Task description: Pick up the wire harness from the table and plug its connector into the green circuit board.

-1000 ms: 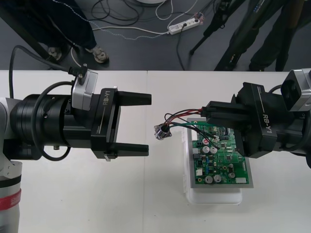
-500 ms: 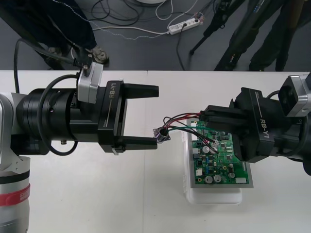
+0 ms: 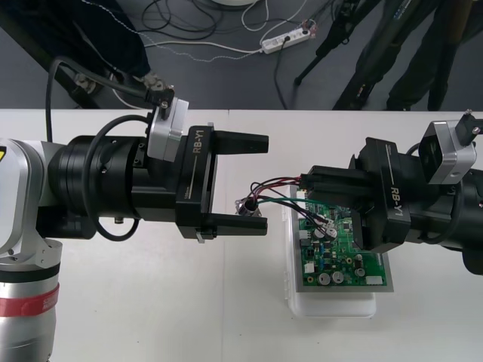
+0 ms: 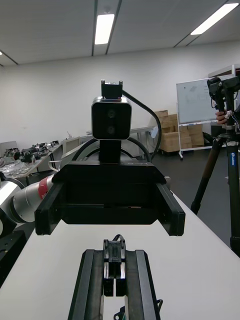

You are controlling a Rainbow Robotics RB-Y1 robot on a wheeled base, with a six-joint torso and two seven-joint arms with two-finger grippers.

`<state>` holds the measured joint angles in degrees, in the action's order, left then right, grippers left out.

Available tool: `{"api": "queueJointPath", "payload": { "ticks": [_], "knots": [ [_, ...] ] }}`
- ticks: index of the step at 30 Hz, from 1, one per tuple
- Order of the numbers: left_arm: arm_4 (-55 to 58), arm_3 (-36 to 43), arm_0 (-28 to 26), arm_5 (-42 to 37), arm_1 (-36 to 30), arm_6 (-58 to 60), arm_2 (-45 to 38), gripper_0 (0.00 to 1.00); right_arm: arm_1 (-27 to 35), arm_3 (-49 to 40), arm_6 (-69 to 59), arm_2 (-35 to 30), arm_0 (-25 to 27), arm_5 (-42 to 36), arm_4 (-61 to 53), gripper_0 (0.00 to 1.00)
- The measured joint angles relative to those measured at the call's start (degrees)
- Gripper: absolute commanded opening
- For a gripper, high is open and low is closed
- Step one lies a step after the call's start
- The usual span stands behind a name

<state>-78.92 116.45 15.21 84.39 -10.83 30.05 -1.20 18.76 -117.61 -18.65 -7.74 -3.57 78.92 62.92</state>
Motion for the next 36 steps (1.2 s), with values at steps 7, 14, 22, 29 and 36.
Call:
{"api": "queueJointPath", "payload": {
  "ticks": [7, 14, 22, 29, 36],
  "knots": [
    [0.0, 0.0, 0.2, -2.5, 0.0, 0.0, 2.4, 1.0, 0.0, 0.0, 0.0, 1.1, 0.0, -0.9, 0.2, 0.0],
    [-0.1, -0.3, 0.2, -3.9, 0.0, 0.3, 3.5, 1.0, 0.0, 0.0, 0.0, 1.5, -0.1, -1.2, 0.6, 0.0],
    [-0.1, -1.3, 0.2, -4.2, 0.0, 2.6, 3.6, 1.0, 0.0, 0.0, 0.0, 1.7, -0.1, -1.4, 0.7, 0.0],
    [-0.1, -2.0, 0.3, -4.2, 0.0, 3.0, 3.6, 1.0, 0.0, 0.0, 0.0, 1.7, -0.1, -1.4, 0.7, 0.0],
    [-0.1, -2.0, 1.0, -4.2, 0.0, 3.0, 3.6, 1.0, 0.0, 0.0, 0.0, 1.7, -0.1, -1.4, 0.7, 0.0]
  ]
}}
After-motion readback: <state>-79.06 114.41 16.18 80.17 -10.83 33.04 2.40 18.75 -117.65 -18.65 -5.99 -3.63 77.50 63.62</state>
